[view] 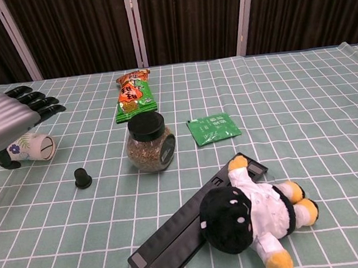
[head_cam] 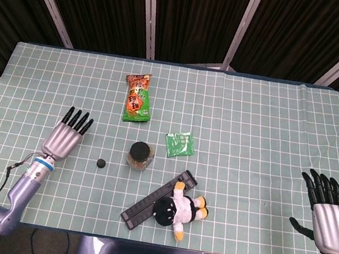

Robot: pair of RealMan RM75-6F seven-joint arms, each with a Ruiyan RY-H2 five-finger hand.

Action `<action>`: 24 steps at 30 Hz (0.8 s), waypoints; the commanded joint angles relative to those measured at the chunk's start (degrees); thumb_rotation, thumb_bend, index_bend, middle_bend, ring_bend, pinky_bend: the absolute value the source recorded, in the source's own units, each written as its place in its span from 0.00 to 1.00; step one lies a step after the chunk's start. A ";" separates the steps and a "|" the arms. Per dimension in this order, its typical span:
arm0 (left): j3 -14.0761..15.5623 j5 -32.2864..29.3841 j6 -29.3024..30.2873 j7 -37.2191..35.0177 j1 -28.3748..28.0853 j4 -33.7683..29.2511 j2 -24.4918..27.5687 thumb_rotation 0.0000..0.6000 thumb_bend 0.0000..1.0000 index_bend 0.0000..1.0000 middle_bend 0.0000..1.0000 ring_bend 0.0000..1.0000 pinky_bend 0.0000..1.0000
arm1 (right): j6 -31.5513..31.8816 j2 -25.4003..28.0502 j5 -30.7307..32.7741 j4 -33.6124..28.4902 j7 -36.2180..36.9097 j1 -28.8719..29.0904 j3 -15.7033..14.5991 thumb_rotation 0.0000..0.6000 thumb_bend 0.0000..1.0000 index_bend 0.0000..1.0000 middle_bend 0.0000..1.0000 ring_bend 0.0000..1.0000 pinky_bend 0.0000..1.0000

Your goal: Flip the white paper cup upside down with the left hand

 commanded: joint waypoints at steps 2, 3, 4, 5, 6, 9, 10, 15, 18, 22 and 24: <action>0.24 -2.98 -1.23 3.59 -2.48 4.13 -3.48 1.00 0.09 0.04 0.00 0.00 0.00 | -0.09 0.05 0.29 0.12 0.28 -0.04 0.04 1.00 0.00 0.00 0.00 0.00 0.00; 0.42 -3.18 -1.52 3.85 -2.79 4.90 -3.85 1.00 0.09 0.04 0.00 0.00 0.00 | -0.26 0.06 0.48 0.14 0.45 0.00 0.05 1.00 0.00 0.00 0.00 0.00 0.00; 0.71 -3.34 -1.81 4.25 -2.97 5.61 -4.14 1.00 0.09 0.05 0.00 0.00 0.00 | -0.43 0.06 0.68 0.20 0.57 0.04 0.07 1.00 0.00 0.00 0.00 0.00 0.00; 1.01 -3.60 -2.05 4.68 -3.14 6.69 -4.62 1.00 0.09 0.06 0.00 0.00 0.00 | -0.66 0.01 0.92 0.30 0.56 0.13 0.12 1.00 0.00 0.00 0.00 0.00 0.00; 1.10 -3.72 -2.04 4.49 -3.19 7.18 -4.88 1.00 0.09 0.07 0.01 0.00 0.01 | -0.74 -0.04 0.97 0.32 0.52 0.17 0.12 1.00 0.00 0.00 0.00 0.00 0.00; 1.36 -3.57 -1.66 3.39 -3.36 8.81 -5.34 1.00 0.09 0.13 0.07 0.02 0.05 | -0.96 -0.19 1.07 0.40 0.29 0.27 0.09 1.00 0.00 0.00 0.00 0.00 0.00; 1.43 -3.47 -1.57 2.88 -3.40 9.33 -5.44 1.00 0.09 0.16 0.10 0.03 0.08 | -1.03 -0.24 1.11 0.41 0.21 0.30 0.08 1.00 0.00 0.00 0.00 0.00 0.00; 2.18 -2.10 -1.39 -1.51 -3.62 12.45 -5.80 1.00 0.09 0.33 0.25 0.16 0.18 | -1.36 -0.44 1.28 0.44 -0.14 0.48 0.07 1.00 0.00 0.00 0.00 0.00 0.00; 2.55 -1.06 -0.87 -4.65 -3.58 14.08 -6.23 1.00 0.09 0.43 0.35 0.25 0.25 | -1.45 -0.52 1.29 0.41 -0.26 0.53 0.04 1.00 0.00 0.00 0.00 0.00 0.00; 1.79 -0.92 0.33 -9.86 -3.07 14.17 -6.26 1.00 0.09 0.49 0.42 0.31 0.30 | -1.49 -0.50 1.28 0.35 -0.21 0.55 0.00 1.00 0.00 0.00 0.00 0.00 0.00; 0.91 -1.08 1.19 -13.35 -2.71 12.94 -5.56 1.00 0.09 0.49 0.42 0.31 0.30 | -1.42 -0.42 1.24 0.31 -0.15 0.52 -0.02 1.00 0.00 0.00 0.00 0.00 0.00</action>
